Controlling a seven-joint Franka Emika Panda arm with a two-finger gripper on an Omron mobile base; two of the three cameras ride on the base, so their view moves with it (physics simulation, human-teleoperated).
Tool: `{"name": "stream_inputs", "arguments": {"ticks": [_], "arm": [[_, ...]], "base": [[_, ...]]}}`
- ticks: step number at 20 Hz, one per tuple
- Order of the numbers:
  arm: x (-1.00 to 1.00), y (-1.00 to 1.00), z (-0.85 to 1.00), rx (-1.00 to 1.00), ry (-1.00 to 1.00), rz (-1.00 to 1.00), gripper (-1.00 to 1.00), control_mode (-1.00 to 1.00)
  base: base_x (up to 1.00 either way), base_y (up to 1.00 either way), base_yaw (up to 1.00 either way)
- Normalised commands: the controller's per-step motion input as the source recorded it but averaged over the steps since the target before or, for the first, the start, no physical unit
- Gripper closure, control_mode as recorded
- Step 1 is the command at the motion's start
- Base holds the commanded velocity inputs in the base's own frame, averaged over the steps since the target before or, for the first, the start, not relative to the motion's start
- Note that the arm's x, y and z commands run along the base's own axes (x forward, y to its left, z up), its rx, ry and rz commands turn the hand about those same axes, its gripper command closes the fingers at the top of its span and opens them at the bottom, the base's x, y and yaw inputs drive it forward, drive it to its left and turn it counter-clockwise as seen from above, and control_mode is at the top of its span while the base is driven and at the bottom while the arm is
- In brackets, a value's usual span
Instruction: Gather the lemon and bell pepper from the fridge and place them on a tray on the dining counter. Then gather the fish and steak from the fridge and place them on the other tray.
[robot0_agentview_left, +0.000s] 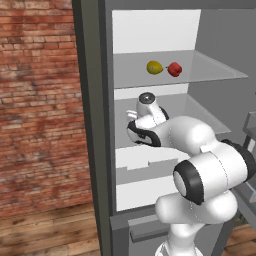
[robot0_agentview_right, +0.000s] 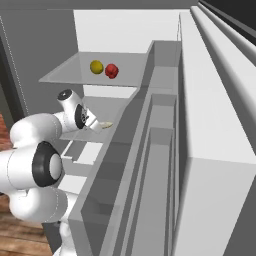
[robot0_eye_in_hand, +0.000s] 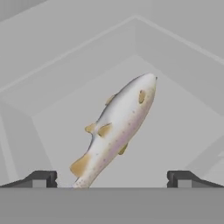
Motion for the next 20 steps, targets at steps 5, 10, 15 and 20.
{"name": "stream_inputs", "arguments": {"ticks": [5,10,15,20], "arm": [[0.11,0.0,-0.02,0.01,0.0,-0.01,-1.0,-1.0],[0.23,0.0,-0.09,0.01,0.0,0.0,-1.0,-1.0],[0.21,0.0,-0.14,0.01,-0.01,0.0,-1.0,-1.0],[0.1,0.0,-0.15,0.0,0.0,0.0,-1.0,-1.0]], "base": [[0.0,0.0,0.0],[0.0,0.0,0.0],[0.0,0.0,0.0],[0.0,0.0,0.0]]}}
